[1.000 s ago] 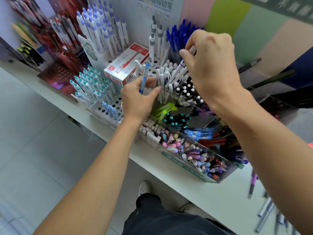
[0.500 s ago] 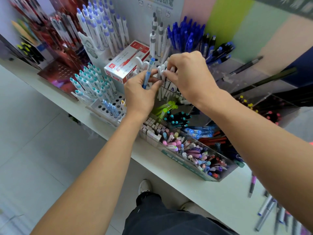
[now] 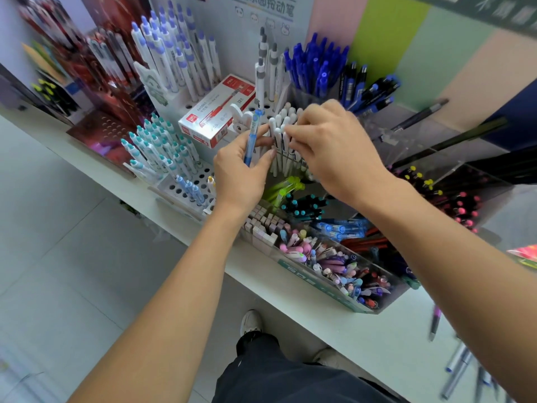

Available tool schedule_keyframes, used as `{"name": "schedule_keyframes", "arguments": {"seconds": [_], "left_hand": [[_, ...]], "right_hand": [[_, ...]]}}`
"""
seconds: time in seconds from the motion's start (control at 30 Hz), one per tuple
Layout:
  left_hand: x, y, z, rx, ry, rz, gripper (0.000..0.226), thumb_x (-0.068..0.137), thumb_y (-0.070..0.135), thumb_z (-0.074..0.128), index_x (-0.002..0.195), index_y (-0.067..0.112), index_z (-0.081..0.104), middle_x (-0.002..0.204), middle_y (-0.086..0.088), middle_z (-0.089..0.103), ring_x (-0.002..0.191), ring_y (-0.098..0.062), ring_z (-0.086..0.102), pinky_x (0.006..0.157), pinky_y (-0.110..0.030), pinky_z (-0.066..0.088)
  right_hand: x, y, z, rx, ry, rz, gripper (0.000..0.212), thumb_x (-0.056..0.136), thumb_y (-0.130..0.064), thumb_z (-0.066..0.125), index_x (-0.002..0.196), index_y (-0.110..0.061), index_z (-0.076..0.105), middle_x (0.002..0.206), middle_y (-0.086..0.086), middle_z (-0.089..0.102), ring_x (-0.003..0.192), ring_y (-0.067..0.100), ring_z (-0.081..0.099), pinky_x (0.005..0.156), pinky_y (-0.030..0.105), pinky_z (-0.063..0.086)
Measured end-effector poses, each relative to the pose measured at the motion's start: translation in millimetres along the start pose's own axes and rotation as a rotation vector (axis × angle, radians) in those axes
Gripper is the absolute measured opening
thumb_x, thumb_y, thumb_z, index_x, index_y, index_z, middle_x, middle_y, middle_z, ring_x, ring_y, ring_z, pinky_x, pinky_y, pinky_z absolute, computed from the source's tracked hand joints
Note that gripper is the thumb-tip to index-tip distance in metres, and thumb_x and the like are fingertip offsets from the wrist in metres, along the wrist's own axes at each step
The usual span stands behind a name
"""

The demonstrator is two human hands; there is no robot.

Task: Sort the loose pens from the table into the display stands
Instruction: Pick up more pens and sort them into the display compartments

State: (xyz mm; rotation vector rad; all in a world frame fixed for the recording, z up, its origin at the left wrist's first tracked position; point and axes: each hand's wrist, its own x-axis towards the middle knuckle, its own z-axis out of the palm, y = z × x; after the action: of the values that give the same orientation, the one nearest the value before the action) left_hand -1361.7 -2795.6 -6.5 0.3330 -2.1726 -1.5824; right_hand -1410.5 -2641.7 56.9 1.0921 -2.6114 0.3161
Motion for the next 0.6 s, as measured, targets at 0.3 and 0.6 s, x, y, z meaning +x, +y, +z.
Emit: {"name": "schedule_keyframes", "arguments": {"seconds": [0.3,0.6], "left_hand": [[-19,20,-17,-0.592,-0.325,-0.351,0.046,0.103,0.023,0.025,0.116,0.003,0.065,0.092,-0.006,0.049,0.055,-0.008,0.036,0.043,-0.019,0.029],[-38,62,15,-0.029,-0.641,0.122,0.029,0.101,0.005,0.056,0.121,0.022,0.068,0.079,0.024,0.063,0.072,0.008,0.054,0.071,-0.007,0.039]], "right_hand": [[-31,-5,-15,0.090,-0.073,0.101,0.051,0.100,-0.032,0.057,0.148,-0.014,0.047,0.138,0.009,0.054,0.132,0.028,0.048,0.109,0.045,0.042],[-81,27,-65,1.114,-0.037,0.604,0.012,0.097,-0.005,0.062,0.091,-0.012,0.070,0.075,0.006,0.069,0.063,0.015,0.065,0.058,0.024,0.056]]}}
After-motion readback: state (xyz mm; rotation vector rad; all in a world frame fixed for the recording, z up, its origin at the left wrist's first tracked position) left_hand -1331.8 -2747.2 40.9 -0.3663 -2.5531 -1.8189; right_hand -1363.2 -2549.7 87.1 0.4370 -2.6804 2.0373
